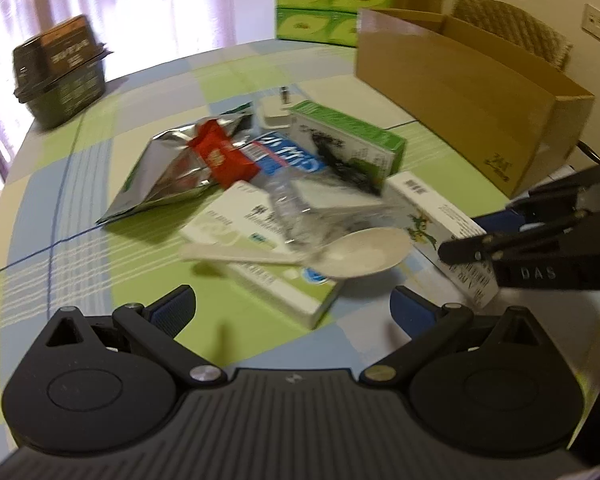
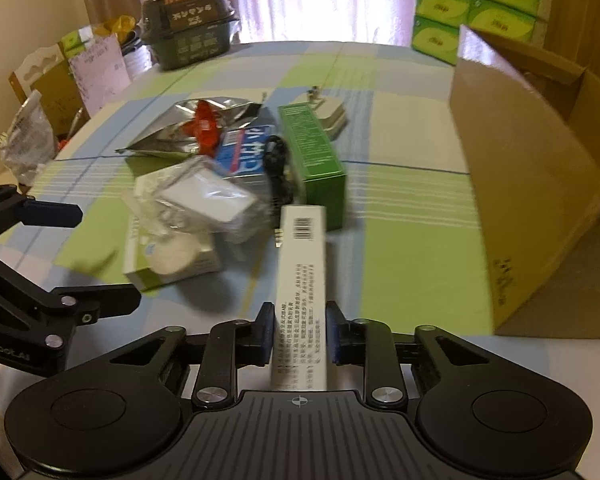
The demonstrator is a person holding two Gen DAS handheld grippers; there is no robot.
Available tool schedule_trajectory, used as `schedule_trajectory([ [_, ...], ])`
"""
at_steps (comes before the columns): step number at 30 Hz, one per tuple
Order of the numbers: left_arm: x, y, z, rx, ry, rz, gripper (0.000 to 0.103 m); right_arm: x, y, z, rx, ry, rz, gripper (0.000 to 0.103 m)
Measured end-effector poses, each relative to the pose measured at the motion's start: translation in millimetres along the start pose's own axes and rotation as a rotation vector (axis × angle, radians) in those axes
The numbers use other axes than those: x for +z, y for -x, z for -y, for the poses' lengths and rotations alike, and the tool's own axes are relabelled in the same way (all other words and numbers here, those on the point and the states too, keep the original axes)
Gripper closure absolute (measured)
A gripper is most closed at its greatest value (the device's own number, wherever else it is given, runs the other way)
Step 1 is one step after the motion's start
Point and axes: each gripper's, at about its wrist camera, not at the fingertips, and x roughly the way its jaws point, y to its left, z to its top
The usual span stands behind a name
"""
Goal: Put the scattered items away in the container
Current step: 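Grasp the long white medicine box with the right tool while the left tool approaches the spoon, then close the left tool on the white plastic spoon handle while the right tool holds the box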
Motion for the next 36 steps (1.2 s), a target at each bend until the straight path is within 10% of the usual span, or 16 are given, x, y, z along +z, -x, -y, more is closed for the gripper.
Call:
schedule_trajectory([
  [12,8,-11,37,-0.079,-0.143,0.051,0.028,-6,6,14,-0.014,-0.014,0.014,0.075],
  [22,7,-15,48,-0.041,-0.208,0.048,0.081,-6,6,16,-0.010,-0.024,0.020,0.075],
  [36,-20,27,24,-0.051,-0.242,-0.011,0.084,-7,14,12,0.014,-0.020,0.040,0.075],
])
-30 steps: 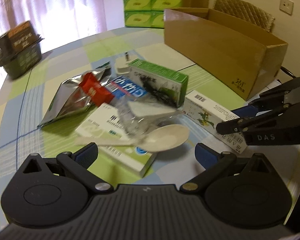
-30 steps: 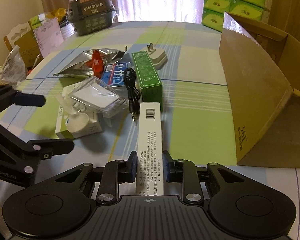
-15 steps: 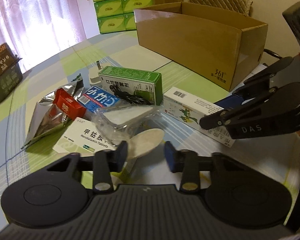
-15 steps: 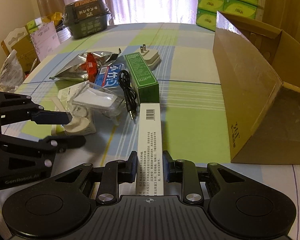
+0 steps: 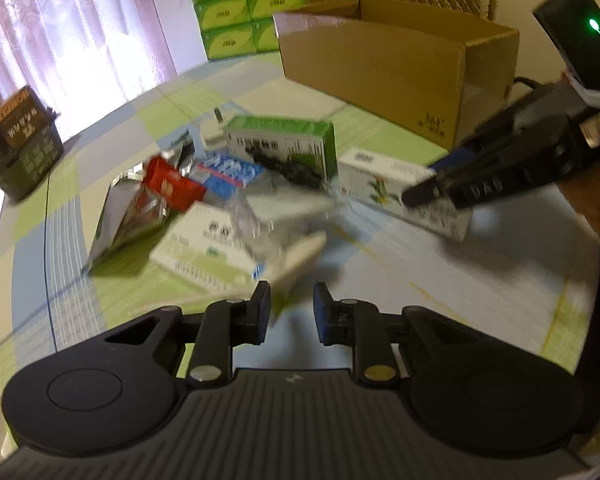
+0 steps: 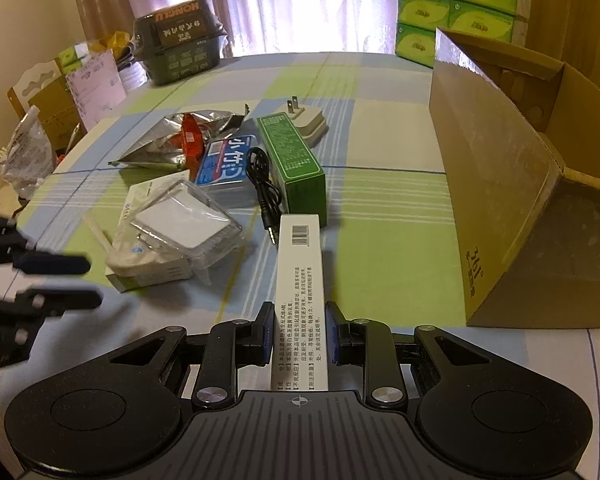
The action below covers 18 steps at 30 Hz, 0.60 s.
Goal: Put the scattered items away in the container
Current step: 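Close the left tool on the white plastic spoon handle while the right tool holds the box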
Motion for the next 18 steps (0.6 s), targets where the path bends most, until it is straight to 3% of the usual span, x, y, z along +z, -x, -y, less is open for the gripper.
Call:
schedule_trajectory([
  [4,-9,1,0,0.012,0.056,-0.034,0.082,0,1,-2,0.004,-0.003,0.006,0.075],
  [8,1,2,6,0.051,0.075,0.034,0.065,0,2,-1,0.002,-0.008,0.012,0.075],
  [12,19,-7,16,0.125,0.012,0.094,0.063,0,1,4,-0.003,-0.016,0.007,0.075],
  [18,35,-31,16,0.180,-0.029,0.073,0.065,0,-2,9,-0.005,-0.030,0.002,0.075],
])
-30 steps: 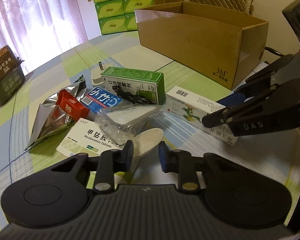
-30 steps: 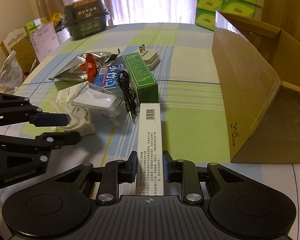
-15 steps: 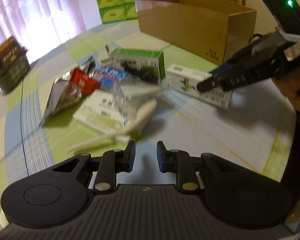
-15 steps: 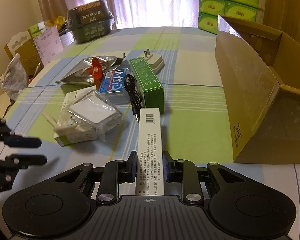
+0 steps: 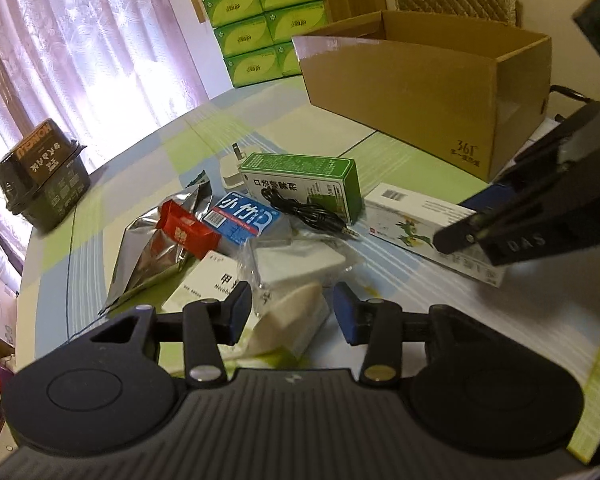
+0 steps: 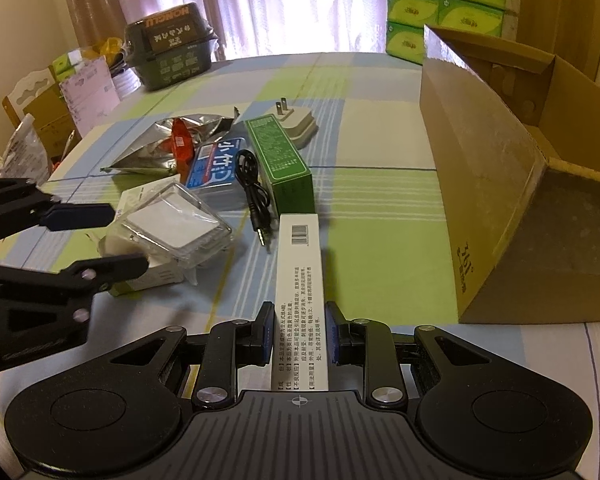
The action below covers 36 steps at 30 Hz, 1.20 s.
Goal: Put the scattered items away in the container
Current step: 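Close the left tool on the white plastic spoon handle while the right tool holds the box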
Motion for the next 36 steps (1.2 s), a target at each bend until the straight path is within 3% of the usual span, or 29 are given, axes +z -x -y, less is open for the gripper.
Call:
schedule_trajectory([
  [2,1,-2,1,0.015,-0.020,-0.007,0.082,0,0,2,-0.001,-0.005,0.001,0.075],
  [3,0,-1,1,0.013,-0.028,-0.006,0.084,1,0,3,-0.001,-0.010,0.002,0.075],
  [8,-11,14,-1,-0.032,-0.077,-0.018,0.087,2,1,4,0.008,-0.017,0.005,0.075],
  [15,-33,40,-16,-0.072,-0.029,-0.111,0.087,2,4,0,0.021,-0.013,0.012,0.075],
  [19,-45,48,-24,-0.029,0.021,-0.173,0.085,2,6,-3,0.032,-0.007,0.018,0.075],
  [21,-47,51,-30,-0.016,0.095,-0.176,0.077,2,7,-5,0.036,-0.006,0.020,0.075],
  [23,-48,52,-36,0.008,0.175,-0.174,0.048,2,7,-6,0.040,-0.001,0.022,0.075],
  [25,-48,48,-43,0.025,0.267,-0.180,0.037,2,8,-7,0.041,0.003,0.025,0.075],
  [31,-49,24,-48,0.059,0.489,-0.226,0.036,2,6,-4,0.036,-0.001,0.024,0.075],
  [33,-49,16,-46,0.072,0.514,-0.238,0.038,2,6,-3,0.036,-0.001,0.024,0.075],
  [36,-51,5,-43,0.099,0.502,-0.273,0.050,3,5,-2,0.037,-0.006,0.023,0.075],
])
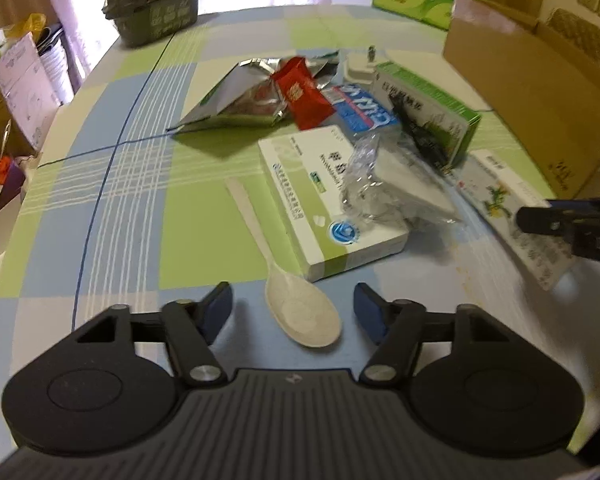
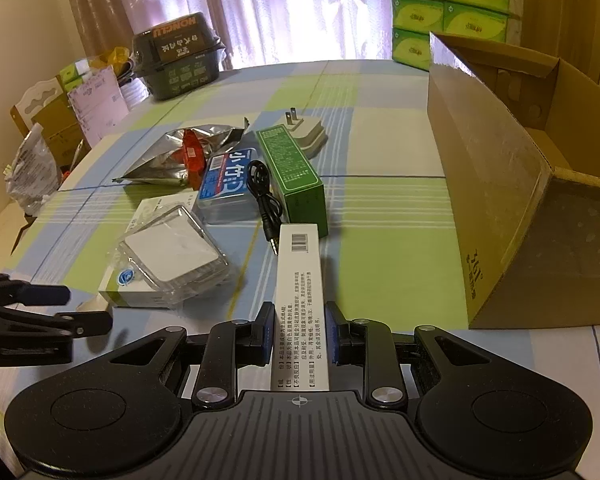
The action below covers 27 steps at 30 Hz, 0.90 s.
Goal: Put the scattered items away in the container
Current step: 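Close the left tool on the white plastic spoon handle while the right tool holds the box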
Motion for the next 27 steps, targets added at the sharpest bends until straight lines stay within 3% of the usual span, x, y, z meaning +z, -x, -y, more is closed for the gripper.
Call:
schedule_trajectory([
  [2,-3,-3,-1,0.011,-0.011,-0.017,0.071,1,0,2,0.003,-0.008,0.001,0.075],
  [5,-7,2,-8,0.012,-0.002,-0.028,0.080,2,0,2,0.006,-0.014,0.006,0.075],
  [11,-10,7,-18,-0.015,0.052,-0.050,0.078,1,1,-1,0.017,-0.011,0.008,0.075],
  [12,-10,8,-19,-0.022,0.069,-0.051,0.075,1,1,0,0.017,-0.011,0.009,0.075],
  [14,-7,8,-22,-0.044,0.109,-0.051,0.056,1,1,1,0.017,-0.015,0.008,0.075],
  [15,-6,8,-23,-0.053,0.125,-0.051,0.053,1,1,1,0.017,-0.016,0.009,0.075],
  [22,2,-1,-21,-0.025,0.135,-0.060,0.052,1,-2,1,0.022,-0.020,0.005,0.075],
  [27,2,-7,-14,0.003,0.095,-0.064,0.058,1,-4,2,0.026,-0.027,0.003,0.075],
])
